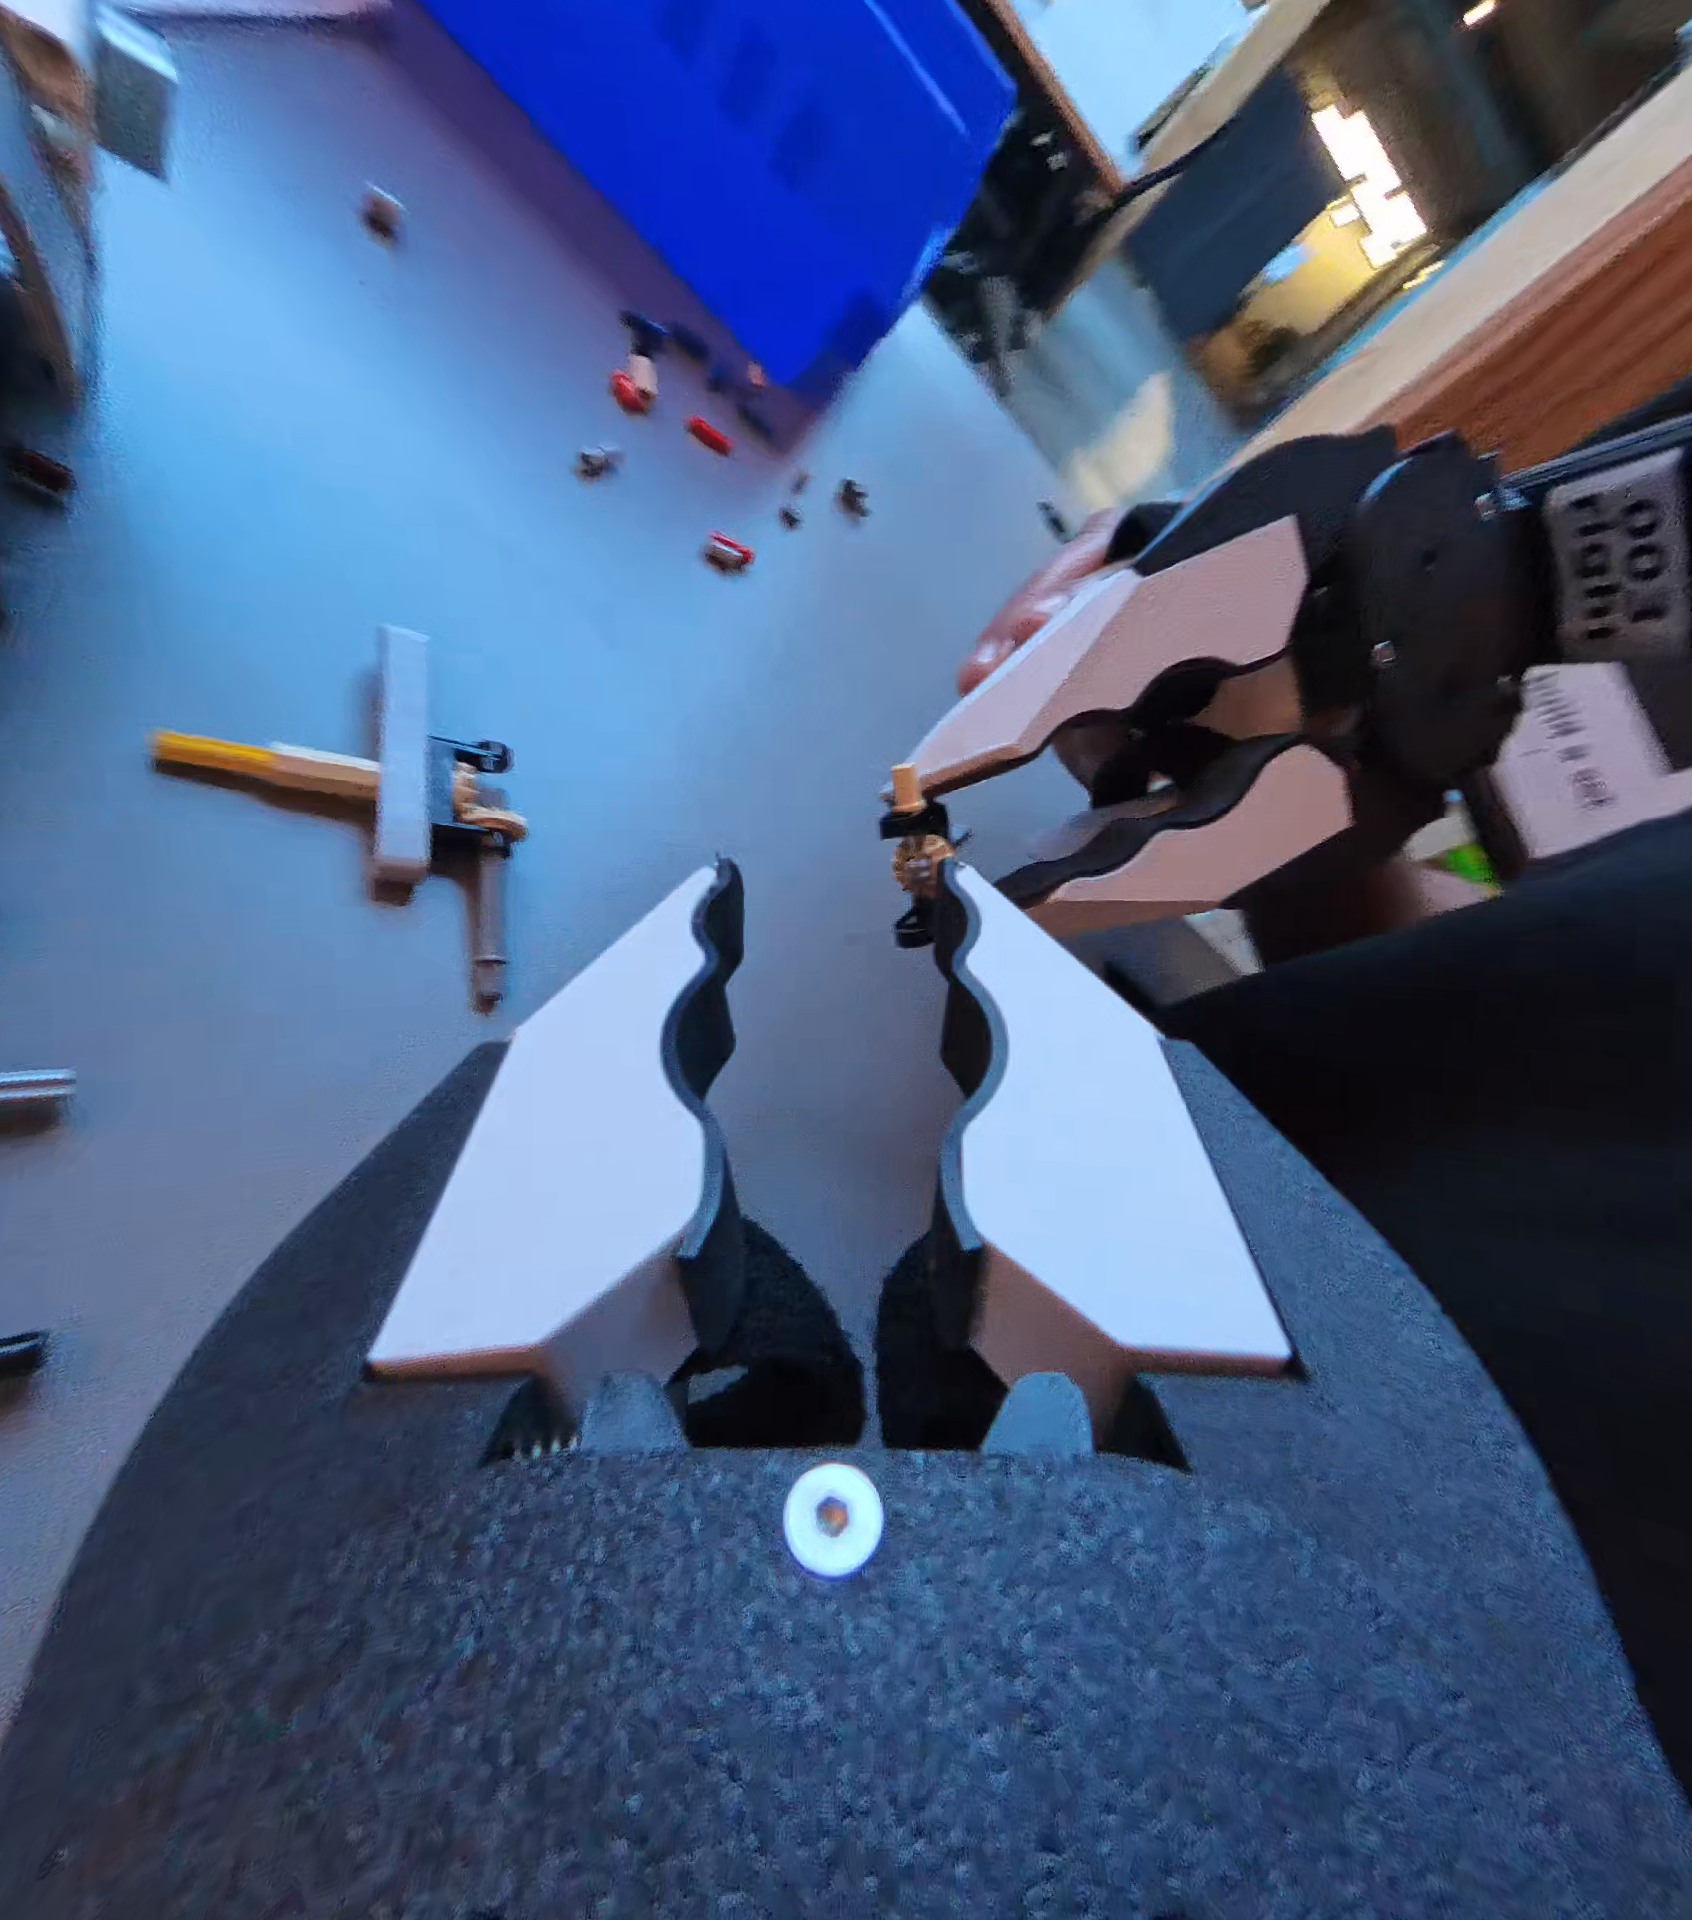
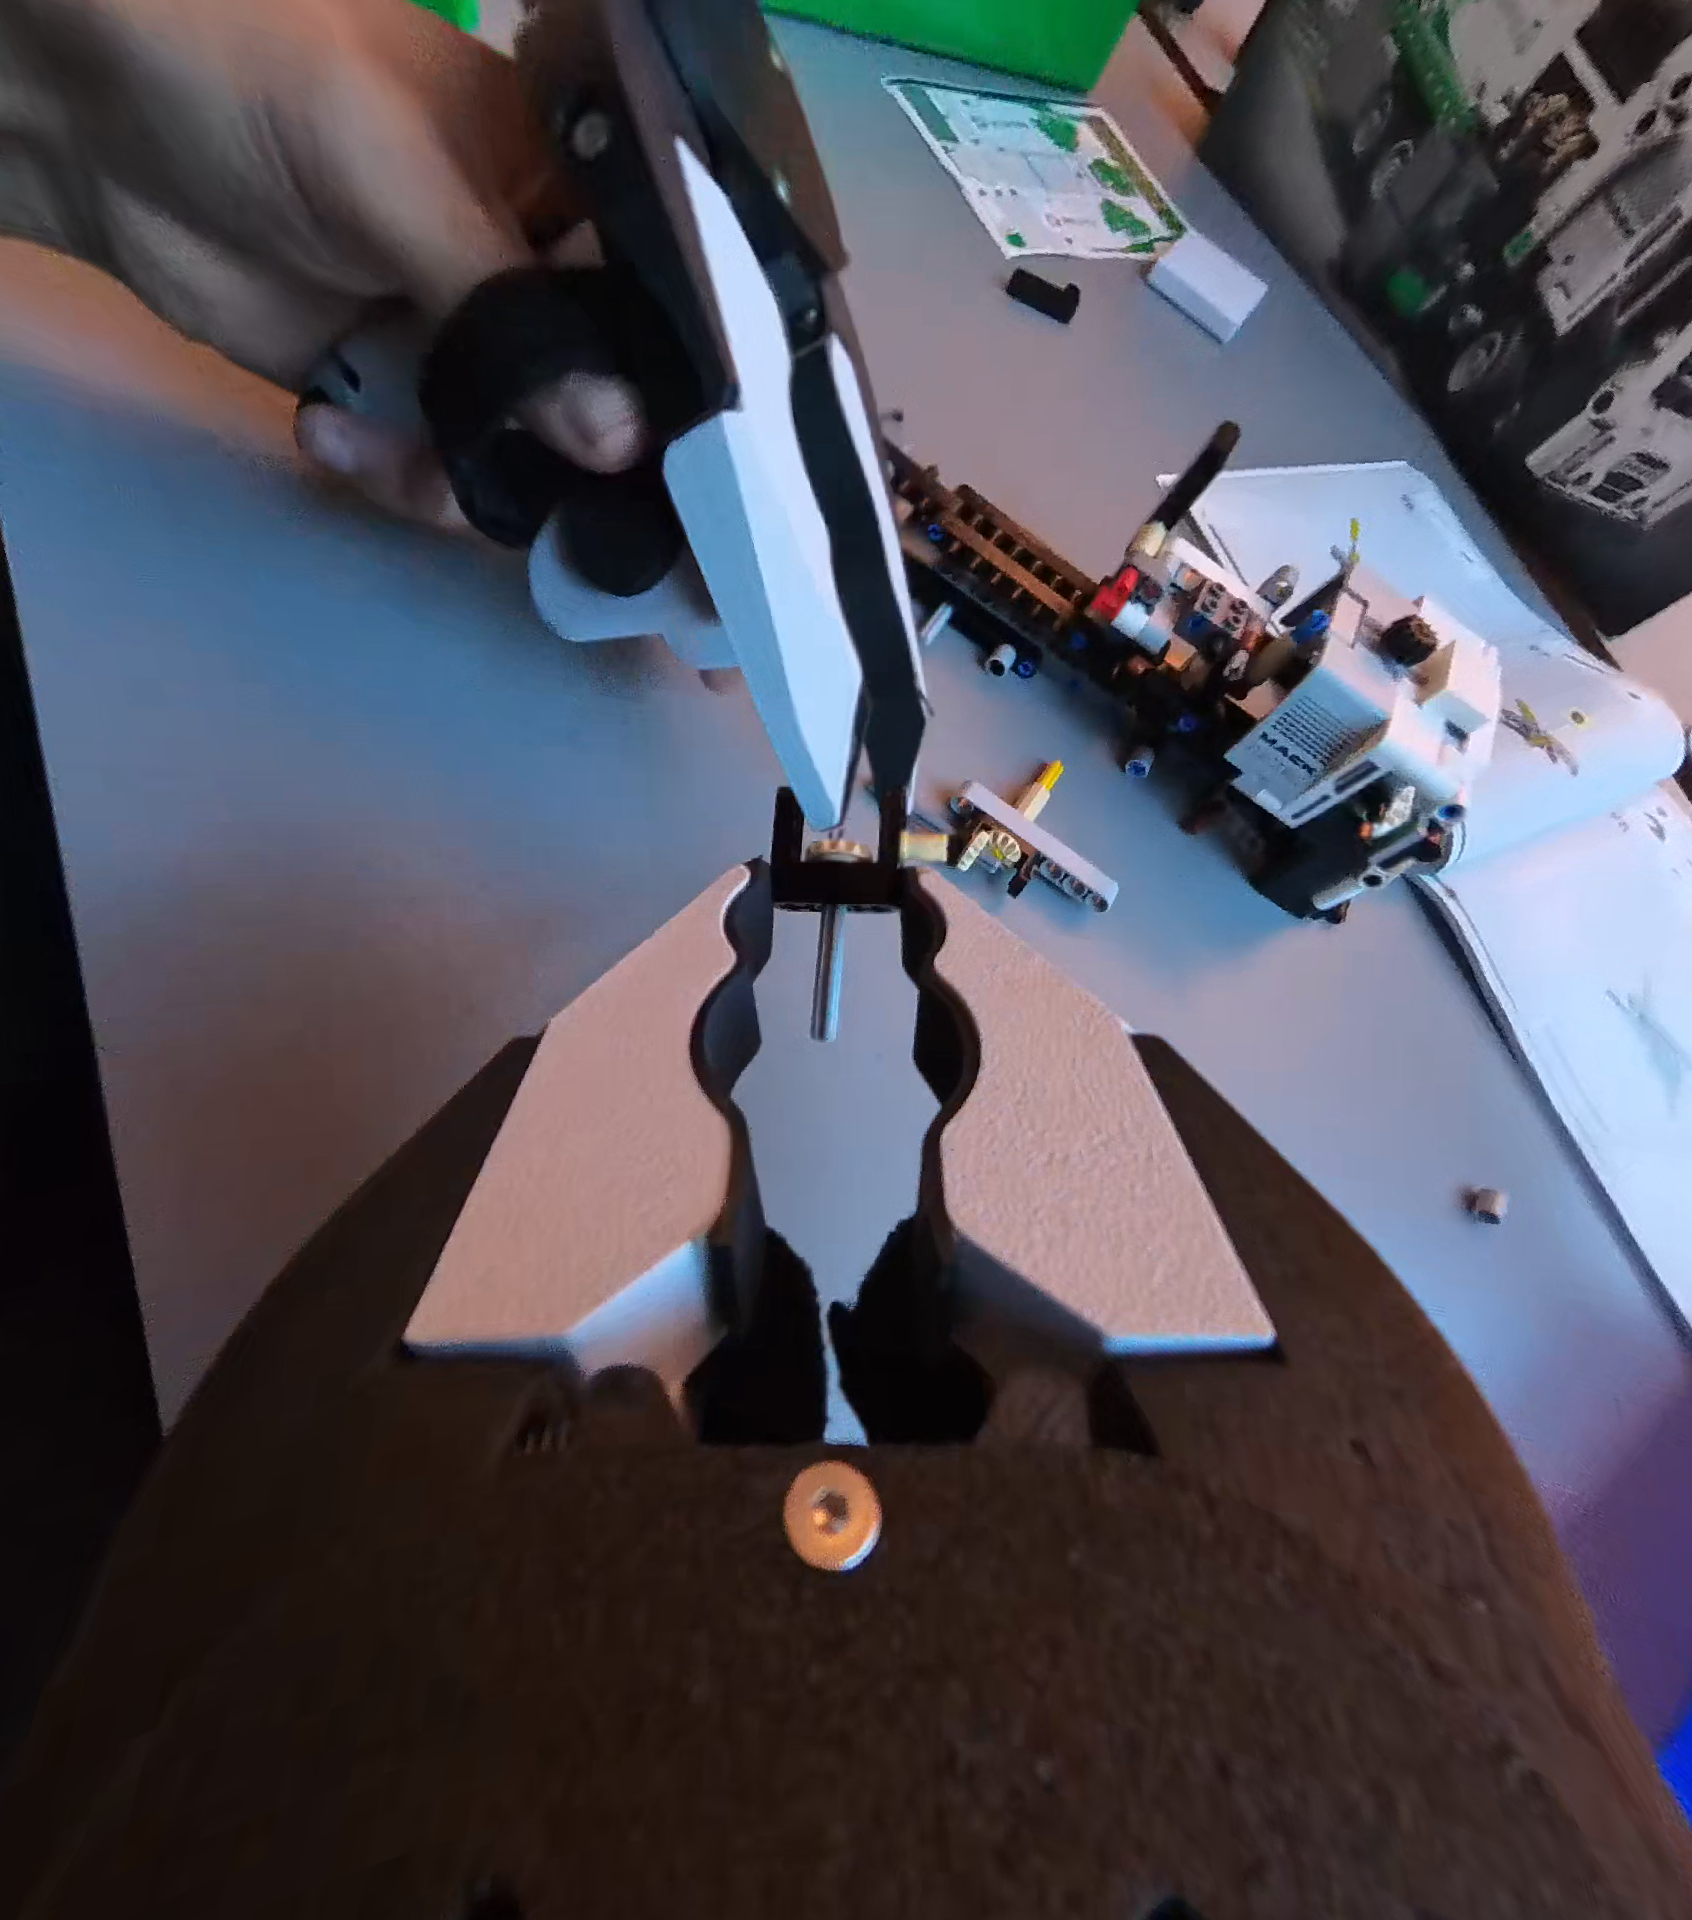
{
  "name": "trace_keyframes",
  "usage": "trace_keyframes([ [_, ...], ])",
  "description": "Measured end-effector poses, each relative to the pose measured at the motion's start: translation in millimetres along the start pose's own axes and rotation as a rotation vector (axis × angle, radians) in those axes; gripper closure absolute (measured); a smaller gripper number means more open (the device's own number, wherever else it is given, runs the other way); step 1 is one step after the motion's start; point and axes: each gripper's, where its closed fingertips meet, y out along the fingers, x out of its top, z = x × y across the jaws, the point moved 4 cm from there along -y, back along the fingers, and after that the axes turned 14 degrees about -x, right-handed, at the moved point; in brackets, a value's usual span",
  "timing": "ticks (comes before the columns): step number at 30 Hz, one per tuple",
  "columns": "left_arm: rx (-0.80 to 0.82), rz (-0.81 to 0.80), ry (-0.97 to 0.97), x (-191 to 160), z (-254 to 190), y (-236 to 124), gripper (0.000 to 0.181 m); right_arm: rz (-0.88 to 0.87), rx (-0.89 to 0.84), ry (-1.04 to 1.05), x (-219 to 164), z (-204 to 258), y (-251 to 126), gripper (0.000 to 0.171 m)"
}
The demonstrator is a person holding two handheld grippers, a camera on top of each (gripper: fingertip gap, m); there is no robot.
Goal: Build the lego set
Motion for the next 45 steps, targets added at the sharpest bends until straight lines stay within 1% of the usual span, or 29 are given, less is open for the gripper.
trace_keyframes([
  [2, -0.092, -0.018, -0.046, -2, -5, 2, 0.153, 0.02, 0.011, -0.038, 0, 1, 1, 0.147],
  [4, -0.137, -0.035, -0.058, -1, -9, 3, 0.154, 0.029, 0.016, -0.062, 1, 3, 2, 0.147],
  [7, -0.151, -0.038, -0.068, 0, -10, 4, 0.155, 0.042, 0.014, -0.077, 0, 5, 2, 0.147],
  [8, -0.147, -0.032, -0.068, -2, -10, 4, 0.162, 0.031, 0.014, -0.075, 2, 6, 1, 0.147],
  [10, -0.157, -0.019, -0.059, -4, -11, 6, 0.17, 0.025, 0.019, -0.065, 4, 7, 0, 0.147],
  [14, -0.184, -0.02, -0.073, -7, -14, 5, 0.172, 0.014, 0.037, -0.052, 4, 10, -2, 0.147],
  [16, -0.178, -0.04, -0.082, -7, -12, 0, 0.172, 0.024, 0.042, -0.051, -1, 8, -3, 0.147],
  [19, -0.195, -0.071, -0.101, -5, -11, -8, 0.172, 0.009, 0.073, 0.004, -3, 5, -7, 0.147],
  [24, -0.101, -0.03, -0.066, -10, -4, -15, 0.173, 0.144, 0.15, 0.038, -31, 7, -3, 0.147],
  [27, -0.092, -0.051, -0.046, -7, -4, -19, 0.173, 0.188, 0.185, 0.096, -41, 8, 3, 0.146],
  [29, -0.1, -0.086, -0.002, -2, -8, -21, 0.174, 0.192, 0.2, 0.132, -42, 8, 4, 0.133],
  [32, -0.111, -0.121, 0.123, 3, -21, -22, 0.174, 0.115, 0.258, 0.258, -25, 4, -3, 0.133],
  [34, -0.109, -0.128, 0.238, 3, -32, -23, 0.174, 0.013, 0.358, 0.383, -1, 6, -10, 0.135],
  [35, -0.104, -0.115, 0.287, 2, -35, -24, 0.174, -0.016, 0.403, 0.407, 8, 10, -11, 0.135],
  [37, -0.097, -0.055, 0.369, -4, -40, -22, 0.174, -0.018, 0.43, 0.359, 16, 18, -8, 0.142],
  [39, -0.094, 0.016, 0.43, -11, -42, -20, 0.174, 0.002, 0.433, 0.28, 20, 25, -3, 0.156],
  [40, -0.098, 0.043, 0.45, -13, -43, -19, 0.174, 0.026, 0.419, 0.23, 18, 27, 1, 0.166],
  [41, -0.088, 0.071, 0.47, -15, -42, -18, 0.174, 0.043, 0.407, 0.182, 16, 28, 3, 0.167],
  [43, -0.062, 0.127, 0.526, -19, -40, -19, 0.173, 0.066, 0.413, 0.151, 14, 28, 4, 0.168],
  [45, -0.063, 0.165, 0.579, -20, -43, -18, 0.173, 0.057, 0.408, 0.106, 14, 29, 4, 0.168],
])
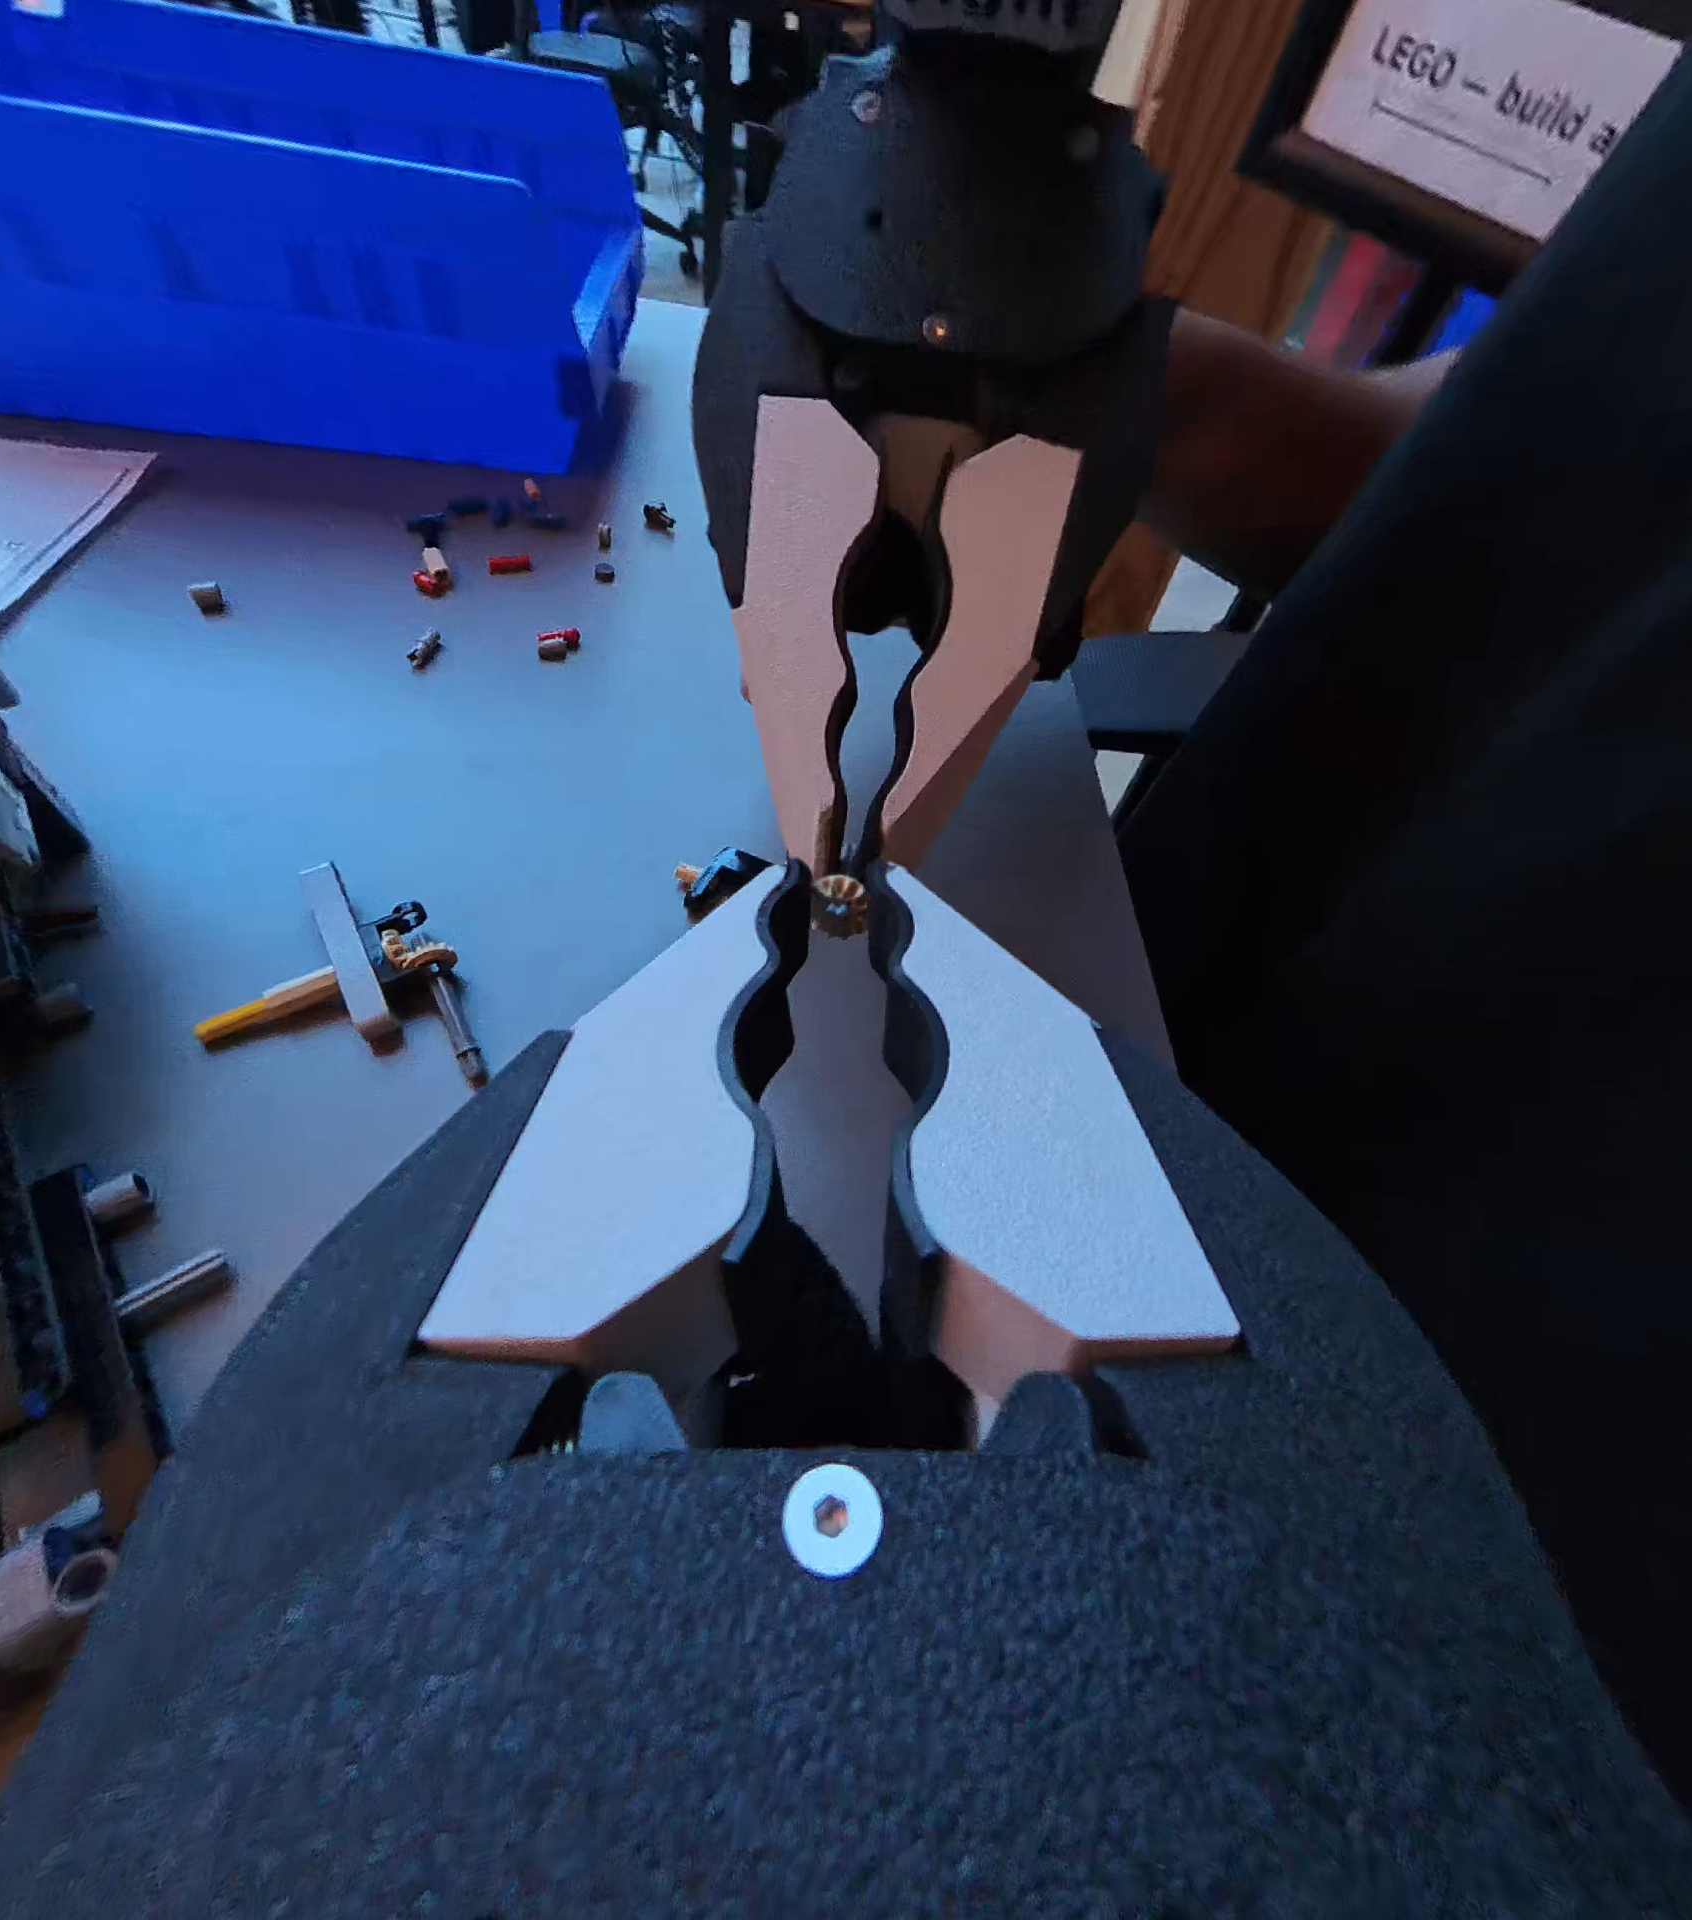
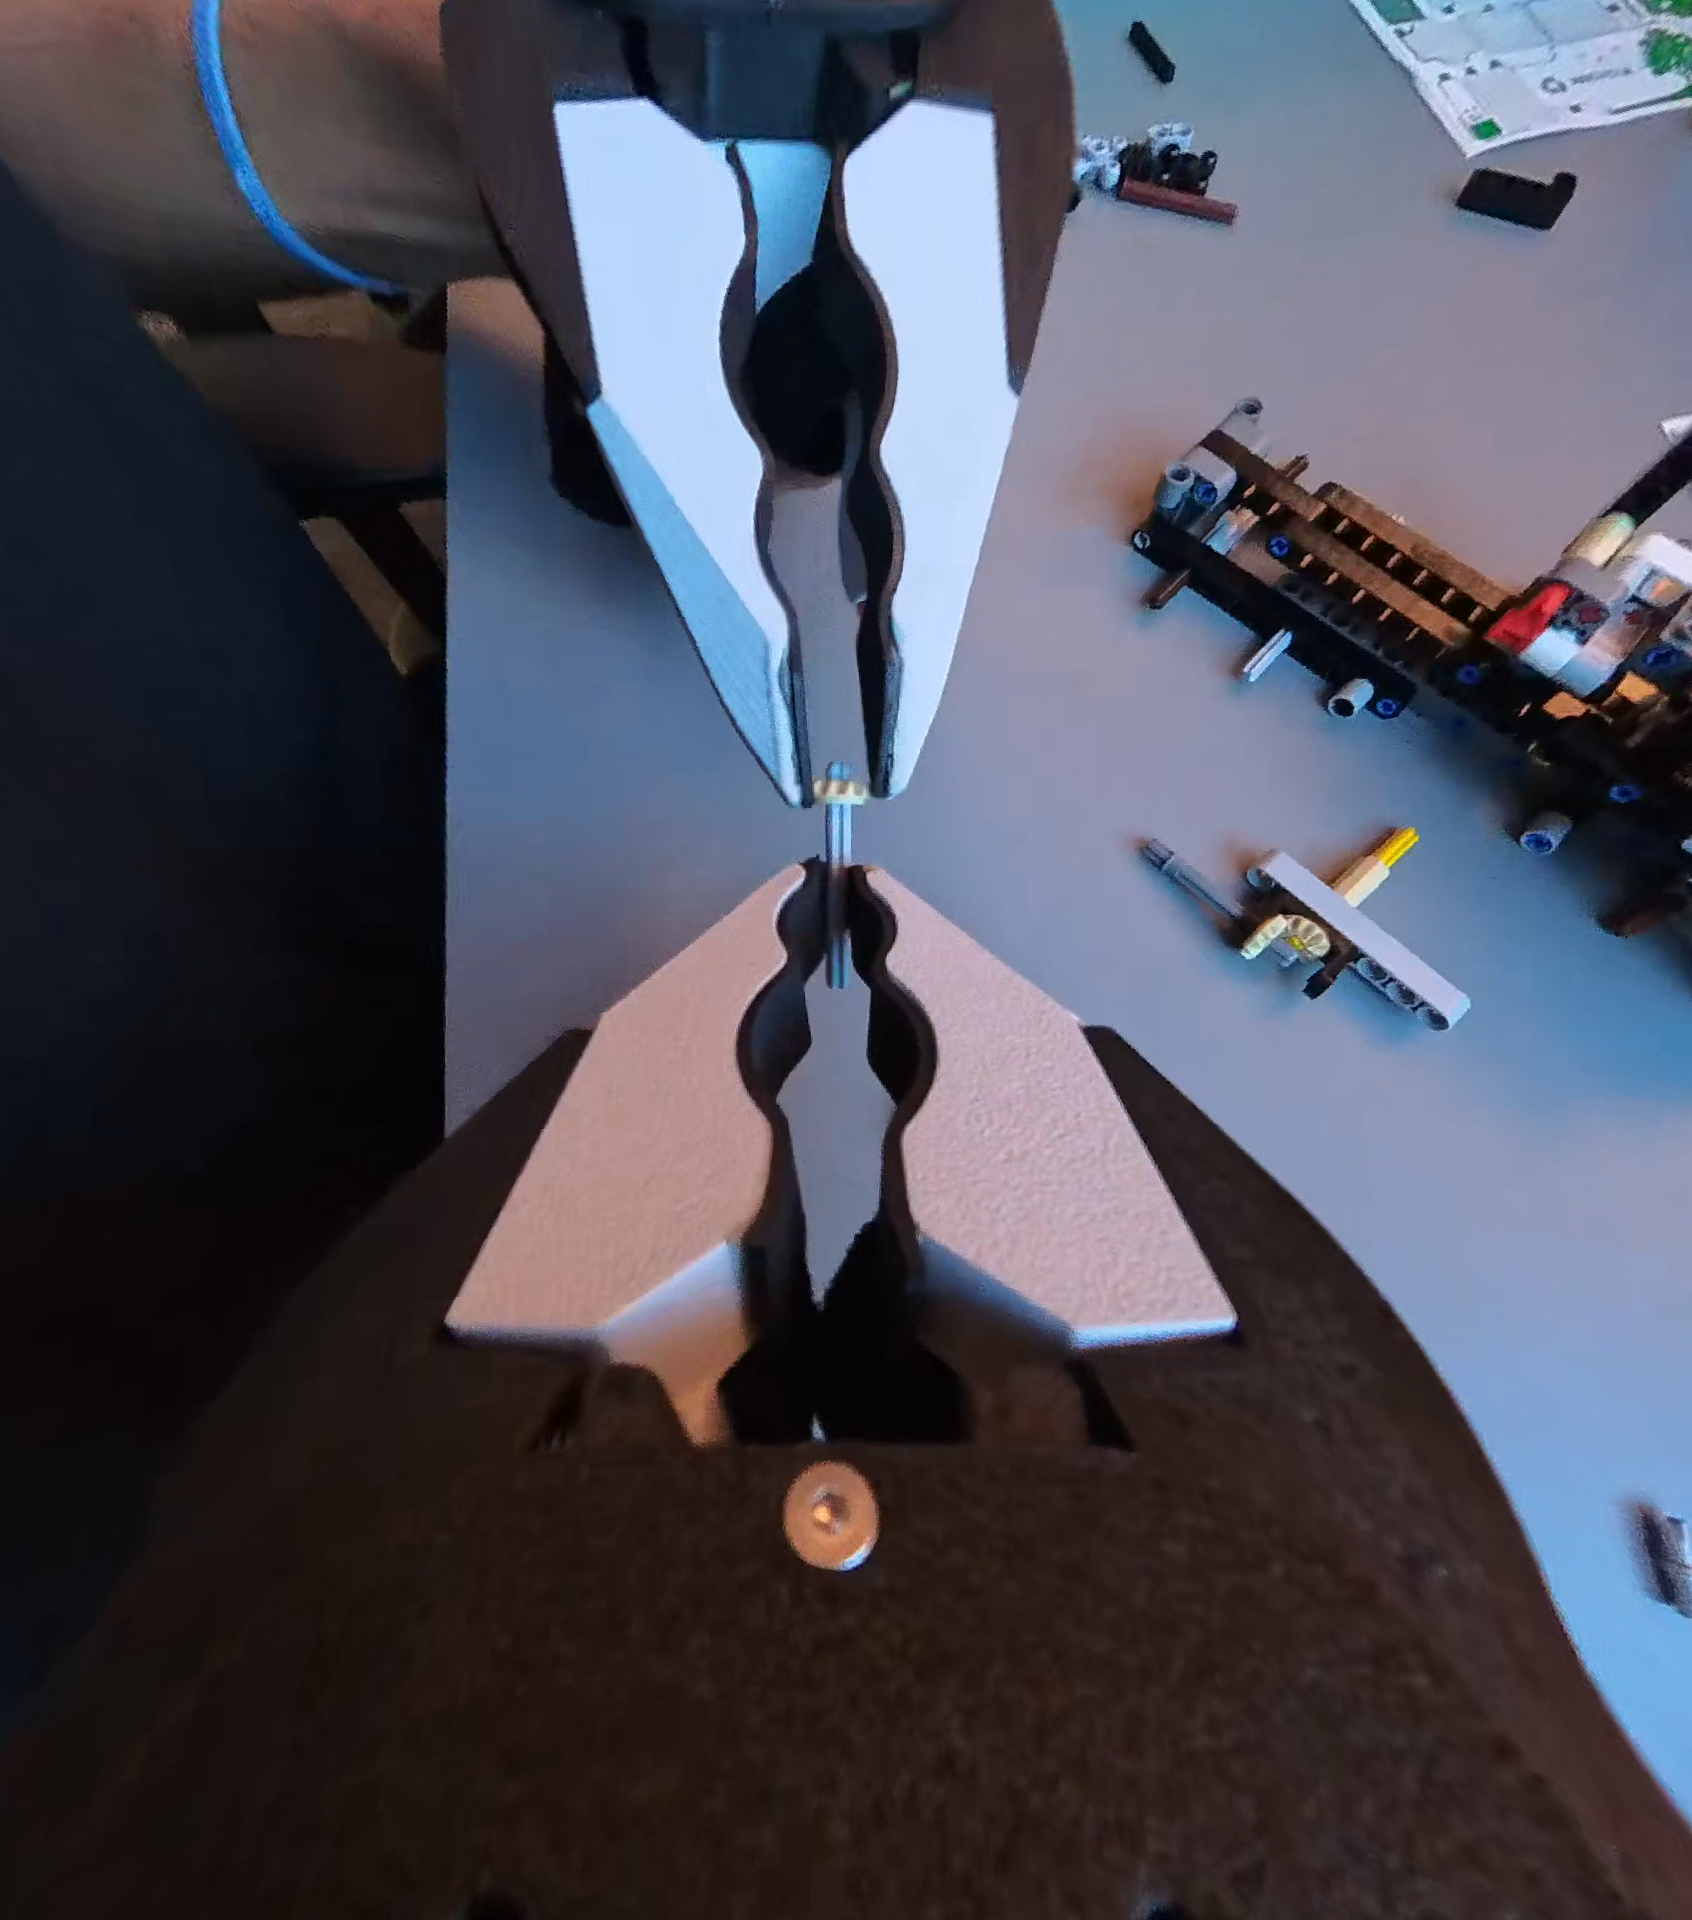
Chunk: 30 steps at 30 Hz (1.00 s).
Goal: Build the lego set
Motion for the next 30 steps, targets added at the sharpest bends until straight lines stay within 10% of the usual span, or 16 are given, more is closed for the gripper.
trace_keyframes([
  [26, -0.088, 0.001, 0.016, -4, -8, 13, 0.173, -0.076, 0.069, 0.053, -4, 5, -17, 0.168],
  [30, 0.038, -0.117, -0.065, -9, 13, -46, 0.173, 0.049, -0.027, 0.139, -50, -26, -41, 0.168],
])
